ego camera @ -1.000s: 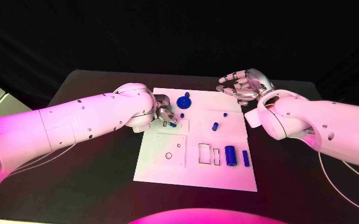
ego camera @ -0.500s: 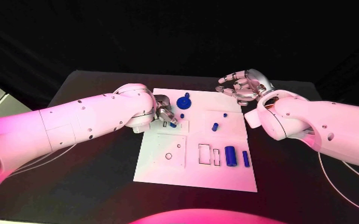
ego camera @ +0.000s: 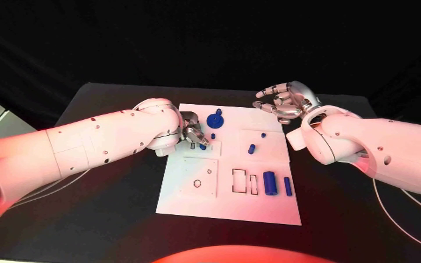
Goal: Assemble the parts on the task board
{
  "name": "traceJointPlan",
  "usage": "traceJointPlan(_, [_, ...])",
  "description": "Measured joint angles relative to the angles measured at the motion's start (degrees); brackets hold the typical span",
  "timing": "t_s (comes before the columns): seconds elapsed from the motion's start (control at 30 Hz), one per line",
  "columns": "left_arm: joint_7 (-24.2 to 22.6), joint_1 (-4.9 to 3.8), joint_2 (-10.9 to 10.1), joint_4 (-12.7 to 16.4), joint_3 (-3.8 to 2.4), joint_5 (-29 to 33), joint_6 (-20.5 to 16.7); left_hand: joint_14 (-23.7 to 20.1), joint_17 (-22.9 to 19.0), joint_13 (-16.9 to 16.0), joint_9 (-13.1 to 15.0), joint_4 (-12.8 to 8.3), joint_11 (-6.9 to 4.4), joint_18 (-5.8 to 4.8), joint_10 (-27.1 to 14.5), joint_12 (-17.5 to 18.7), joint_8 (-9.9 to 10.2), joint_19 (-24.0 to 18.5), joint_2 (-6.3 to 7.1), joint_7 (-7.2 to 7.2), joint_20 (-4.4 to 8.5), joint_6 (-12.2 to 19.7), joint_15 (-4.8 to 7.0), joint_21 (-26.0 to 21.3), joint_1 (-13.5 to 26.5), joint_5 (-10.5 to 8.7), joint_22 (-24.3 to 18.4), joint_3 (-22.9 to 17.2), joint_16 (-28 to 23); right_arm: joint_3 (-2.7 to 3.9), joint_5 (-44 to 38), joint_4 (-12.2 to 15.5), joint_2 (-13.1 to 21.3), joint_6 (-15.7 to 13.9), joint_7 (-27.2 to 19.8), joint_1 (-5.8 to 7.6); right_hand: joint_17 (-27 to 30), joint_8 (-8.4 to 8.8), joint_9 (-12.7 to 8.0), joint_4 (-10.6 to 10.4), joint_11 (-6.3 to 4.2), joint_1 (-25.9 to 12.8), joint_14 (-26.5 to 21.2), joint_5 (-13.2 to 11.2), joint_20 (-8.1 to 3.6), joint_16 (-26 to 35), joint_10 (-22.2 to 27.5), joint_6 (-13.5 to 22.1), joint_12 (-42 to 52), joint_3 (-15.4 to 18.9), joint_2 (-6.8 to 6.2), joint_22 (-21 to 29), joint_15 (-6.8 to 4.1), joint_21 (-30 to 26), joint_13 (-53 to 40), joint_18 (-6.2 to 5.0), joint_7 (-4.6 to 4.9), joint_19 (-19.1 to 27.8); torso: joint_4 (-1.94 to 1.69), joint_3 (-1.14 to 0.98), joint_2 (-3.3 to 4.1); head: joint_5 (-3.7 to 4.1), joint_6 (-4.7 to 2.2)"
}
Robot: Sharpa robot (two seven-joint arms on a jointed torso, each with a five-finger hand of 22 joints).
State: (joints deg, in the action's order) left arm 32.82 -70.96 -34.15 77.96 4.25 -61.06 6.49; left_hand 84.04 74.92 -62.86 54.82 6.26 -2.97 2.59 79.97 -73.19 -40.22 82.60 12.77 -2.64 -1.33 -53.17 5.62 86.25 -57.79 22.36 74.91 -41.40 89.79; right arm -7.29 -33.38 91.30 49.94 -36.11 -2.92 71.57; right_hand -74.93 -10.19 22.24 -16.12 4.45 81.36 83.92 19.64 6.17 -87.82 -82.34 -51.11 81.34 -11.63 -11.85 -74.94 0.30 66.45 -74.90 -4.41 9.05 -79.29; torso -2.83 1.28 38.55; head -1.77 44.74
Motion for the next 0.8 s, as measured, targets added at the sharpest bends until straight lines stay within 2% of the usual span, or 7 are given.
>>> traceJointPlan(0.5, [-0.01,-0.01,0.17,-0.41,0.01,0.30,0.11,0.00,0.00,-0.21,0.65,0.25,0.00,0.01,0.00,0.00,0.15,0.21,-0.18,0.61,0.21,-0.82,0.00,0.00,-0.18,-0.21,0.00,0.25,0.00,0.00,-0.01,0.16,0.16,-0.02,0.00,0.01,0.01,-0.23,-0.01,-0.16,0.00,0.00,0.00,0.00,0.00,0.00,0.00,0.00,0.00,-0.16,0.00,0.01,0.00,0.00,0.00,0.00,0.00,0.00,0.02,-0.01,-0.02,0.19,0.03])
traceJointPlan(0.67, [-0.01,-0.01,0.18,-0.46,0.02,0.40,0.17,0.00,-0.01,-0.20,0.62,0.72,0.01,0.01,0.00,0.00,0.20,0.21,-0.35,0.61,0.21,-0.83,0.00,0.00,-0.35,-0.22,0.00,1.64,0.00,0.00,-0.01,0.20,0.25,-0.03,0.01,0.01,0.01,-0.23,0.02,-0.16,0.00,0.00,0.00,0.00,0.00,0.00,0.00,0.00,0.00,-0.16,0.00,0.01,0.00,0.00,0.00,0.00,0.00,0.00,0.02,-0.03,-0.04,0.25,0.01])
traceJointPlan(0.8, [0.05,0.04,0.15,-0.56,0.08,0.45,0.27,0.00,-0.01,-0.20,1.01,2.02,0.01,0.01,-0.01,0.00,0.18,0.21,-0.46,2.25,0.21,-2.88,0.00,0.00,-0.46,-0.22,0.00,4.34,0.00,0.00,-0.01,0.23,0.29,-0.03,0.02,0.01,0.01,-0.23,0.03,-0.16,0.00,0.00,0.00,0.00,0.00,0.22,0.00,0.00,0.00,-0.16,0.00,0.02,0.00,0.00,0.00,0.00,0.00,0.00,0.02,-0.03,-0.04,0.28,0.01])
